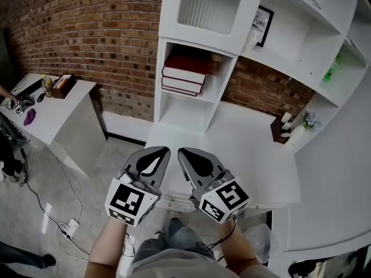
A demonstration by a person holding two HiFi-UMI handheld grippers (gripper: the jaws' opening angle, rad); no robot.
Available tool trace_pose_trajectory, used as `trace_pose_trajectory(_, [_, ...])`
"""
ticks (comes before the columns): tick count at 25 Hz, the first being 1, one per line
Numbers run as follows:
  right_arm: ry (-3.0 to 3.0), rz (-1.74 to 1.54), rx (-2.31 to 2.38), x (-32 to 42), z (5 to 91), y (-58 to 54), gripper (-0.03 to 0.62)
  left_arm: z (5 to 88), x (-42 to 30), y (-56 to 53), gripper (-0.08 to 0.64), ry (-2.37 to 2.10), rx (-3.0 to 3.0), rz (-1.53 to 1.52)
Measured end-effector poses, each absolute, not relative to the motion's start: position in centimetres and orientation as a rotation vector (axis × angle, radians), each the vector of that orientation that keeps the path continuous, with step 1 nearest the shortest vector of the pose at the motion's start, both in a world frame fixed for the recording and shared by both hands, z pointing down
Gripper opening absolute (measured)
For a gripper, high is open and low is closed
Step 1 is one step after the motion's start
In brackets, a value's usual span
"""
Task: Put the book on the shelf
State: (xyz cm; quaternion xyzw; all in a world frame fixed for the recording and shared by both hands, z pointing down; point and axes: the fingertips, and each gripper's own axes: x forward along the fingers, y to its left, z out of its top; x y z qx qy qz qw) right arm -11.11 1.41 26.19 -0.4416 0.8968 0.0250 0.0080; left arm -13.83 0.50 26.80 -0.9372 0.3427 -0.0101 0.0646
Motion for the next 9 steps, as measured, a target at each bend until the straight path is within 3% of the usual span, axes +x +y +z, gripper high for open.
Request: trace_pose_trajectory(9, [2.805,0.069,-1.392,-11.1,26.35,1.21,0.009,26.56,-13.92,0.09,0.012,1.032,-2.856,0.012])
